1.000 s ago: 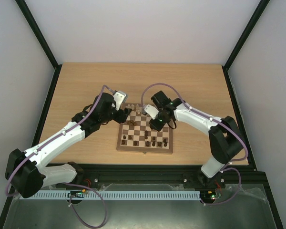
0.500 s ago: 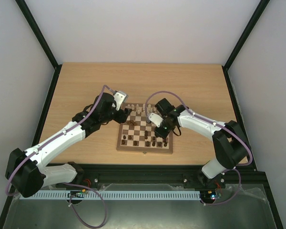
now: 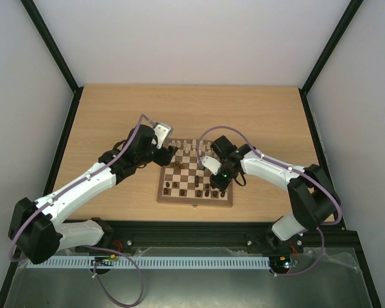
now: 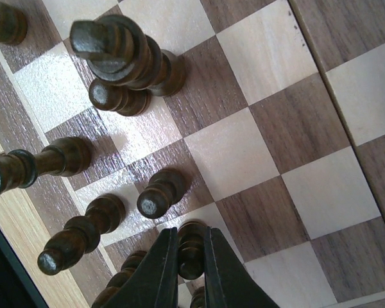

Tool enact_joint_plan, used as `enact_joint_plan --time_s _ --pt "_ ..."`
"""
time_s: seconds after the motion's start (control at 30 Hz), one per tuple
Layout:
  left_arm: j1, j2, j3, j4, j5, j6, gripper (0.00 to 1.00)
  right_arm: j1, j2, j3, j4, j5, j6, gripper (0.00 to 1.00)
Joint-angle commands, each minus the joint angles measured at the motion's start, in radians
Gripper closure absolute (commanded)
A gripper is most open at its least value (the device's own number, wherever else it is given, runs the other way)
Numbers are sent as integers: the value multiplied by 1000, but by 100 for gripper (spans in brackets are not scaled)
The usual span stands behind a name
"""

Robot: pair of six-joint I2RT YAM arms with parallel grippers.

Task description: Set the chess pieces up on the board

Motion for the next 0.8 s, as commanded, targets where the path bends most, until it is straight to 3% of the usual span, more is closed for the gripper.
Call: enact_joint_plan --time_s 0.0,0.3,0.5,0.77 --pt "6 9 -4 -3 11 2 32 2 -20 -18 -29 -10 -15 88" --pt "8 6 -3 -3 11 1 32 2 -80 108 -111 -55 -15 67" --pt "8 2 -3 -4 10 0 32 5 -4 189 -104 -151 10 65" --pt "7 0 -4 -4 6 0 32 35 103 250 -88 -152 9 61"
